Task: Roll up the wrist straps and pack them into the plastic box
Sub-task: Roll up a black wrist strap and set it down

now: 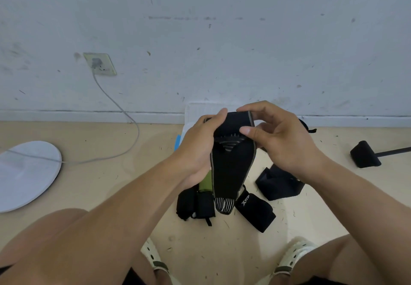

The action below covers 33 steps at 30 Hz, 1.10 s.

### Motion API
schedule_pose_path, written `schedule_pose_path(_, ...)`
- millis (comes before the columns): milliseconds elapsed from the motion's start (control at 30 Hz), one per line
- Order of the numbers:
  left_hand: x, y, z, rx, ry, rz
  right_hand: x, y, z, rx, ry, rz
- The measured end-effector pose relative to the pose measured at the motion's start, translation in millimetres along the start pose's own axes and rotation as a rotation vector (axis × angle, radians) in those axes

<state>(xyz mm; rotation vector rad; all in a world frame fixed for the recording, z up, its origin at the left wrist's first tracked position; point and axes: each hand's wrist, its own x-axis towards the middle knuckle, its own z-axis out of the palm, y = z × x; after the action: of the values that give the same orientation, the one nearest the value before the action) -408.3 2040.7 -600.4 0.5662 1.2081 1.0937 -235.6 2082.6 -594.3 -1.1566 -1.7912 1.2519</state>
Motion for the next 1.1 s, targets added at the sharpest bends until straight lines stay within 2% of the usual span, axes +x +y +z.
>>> schedule_pose_path(133,0,0,-2,-0.038,0.017,-0.011,-1,-1,-4,-0.053,-0.031,0.027)
schedule_pose_path(267,2,2,-4,-0.055,0.026,0.038,1,-6,-8,0.146,-0.105,0.151)
schedule_pose_path(467,3,-1,-4,0.027,0.015,0.108,4,0,-9,0.239,-0.218,0.248)
schedule_pose_path(633,2,-2,-5,0.036,-0.029,0.153,5,1,-13,0.277,-0.110,0.189)
schedule_pose_path(767,1,-4,-3,-0.009,-0.084,0.120,4,1,-16,0.166,-0.043,0.097)
schedule_pose_path(900,4,-4,-3,0.025,-0.033,0.136,1,0,-13,0.054,-0.023,0.067)
schedule_pose_path(1033,6,-3,-3,0.054,0.021,0.171,3,0,-16,0.077,-0.053,0.125)
schedule_pose_path(1100,6,-1,-5,0.074,0.035,0.196,3,-3,-18,0.135,-0.140,0.154)
